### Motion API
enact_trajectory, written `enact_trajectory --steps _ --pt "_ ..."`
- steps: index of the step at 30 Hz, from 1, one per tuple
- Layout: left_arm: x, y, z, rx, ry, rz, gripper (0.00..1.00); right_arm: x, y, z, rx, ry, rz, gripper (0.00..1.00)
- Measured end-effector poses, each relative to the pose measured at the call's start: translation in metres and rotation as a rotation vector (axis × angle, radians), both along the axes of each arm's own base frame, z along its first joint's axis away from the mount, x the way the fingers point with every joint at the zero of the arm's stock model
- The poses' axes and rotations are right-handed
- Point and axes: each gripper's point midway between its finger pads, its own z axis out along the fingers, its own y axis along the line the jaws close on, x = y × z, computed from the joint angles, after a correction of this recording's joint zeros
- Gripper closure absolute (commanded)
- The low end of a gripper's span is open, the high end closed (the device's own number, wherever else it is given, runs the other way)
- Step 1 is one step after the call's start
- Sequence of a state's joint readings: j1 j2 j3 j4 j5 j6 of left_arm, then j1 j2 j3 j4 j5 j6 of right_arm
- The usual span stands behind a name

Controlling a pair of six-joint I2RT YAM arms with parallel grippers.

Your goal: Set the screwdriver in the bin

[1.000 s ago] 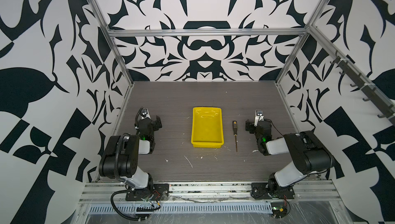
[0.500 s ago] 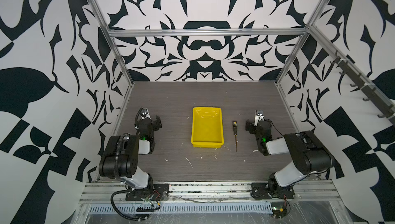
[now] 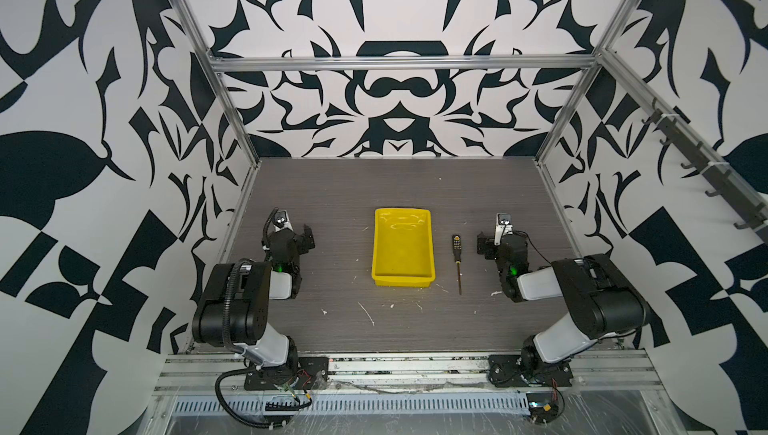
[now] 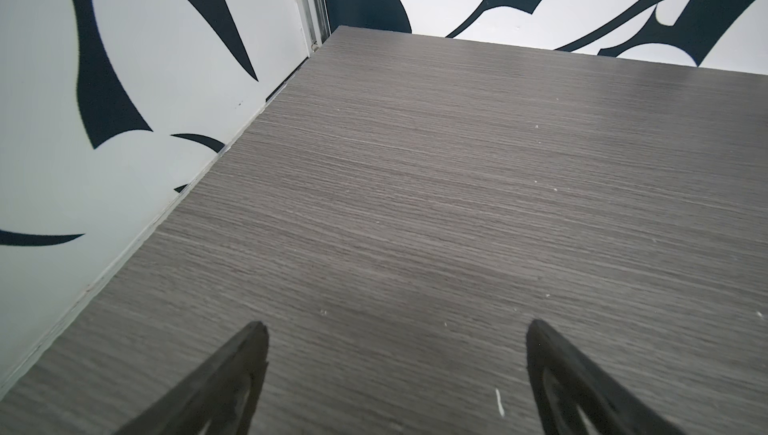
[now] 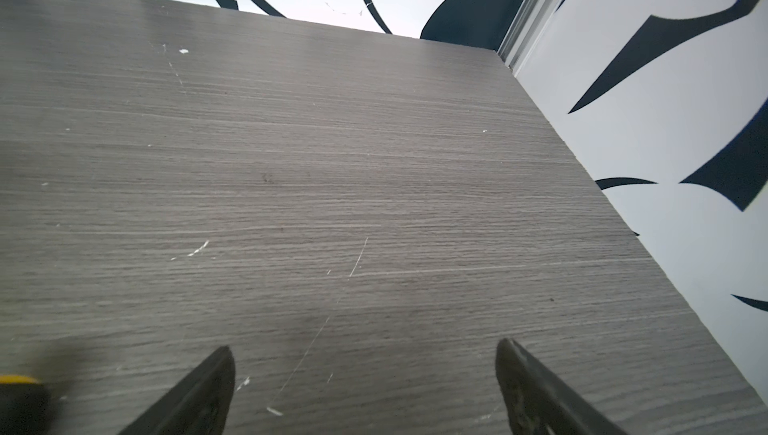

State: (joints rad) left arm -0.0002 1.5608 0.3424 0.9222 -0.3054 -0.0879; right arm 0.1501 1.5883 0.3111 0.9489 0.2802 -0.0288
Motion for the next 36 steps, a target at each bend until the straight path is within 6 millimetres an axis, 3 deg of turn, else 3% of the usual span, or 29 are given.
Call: enact_trajectory --steps 9,14,17,22,24,26,29,33,36 --pt "0.0 0.0 0.003 0.001 -0.01 0.0 0.01 -0.001 0.003 0.001 0.007 -0.01 0.017 0.0" --pt "-0.005 0.0 0.03 0.005 -0.045 0.003 0.01 -0.02 0.006 0.019 -0.023 -0.072 0.007 0.0" --pt "-0.005 -0.003 0.061 0.017 -0.061 0.013 0.0 -0.025 0.013 0.054 -0.027 -0.113 -0.011 0.0" --pt "-0.009 -0.025 0.135 -0.046 -0.087 -0.026 0.01 -0.02 0.007 0.147 0.059 -0.177 -0.096 0.0" --pt "-0.021 -0.025 0.151 -0.125 -0.099 -0.002 0.01 -0.026 0.006 0.163 0.104 -0.178 -0.115 0.0" --pt "-0.036 -0.025 0.154 -0.213 -0.084 0.025 0.01 -0.036 0.0 0.155 0.171 -0.127 -0.166 0.0" --pt "-0.054 -0.035 0.138 -0.303 -0.011 -0.002 0.01 -0.055 -0.006 0.112 0.244 -0.003 -0.241 0.0" --pt "-0.075 -0.04 0.09 -0.348 0.164 0.009 0.01 -0.087 -0.008 0.034 0.267 0.205 -0.287 0.01" --pt "-0.086 -0.034 0.068 -0.37 0.242 0.077 0.01 -0.1 -0.008 0.009 0.274 0.289 -0.302 0.01"
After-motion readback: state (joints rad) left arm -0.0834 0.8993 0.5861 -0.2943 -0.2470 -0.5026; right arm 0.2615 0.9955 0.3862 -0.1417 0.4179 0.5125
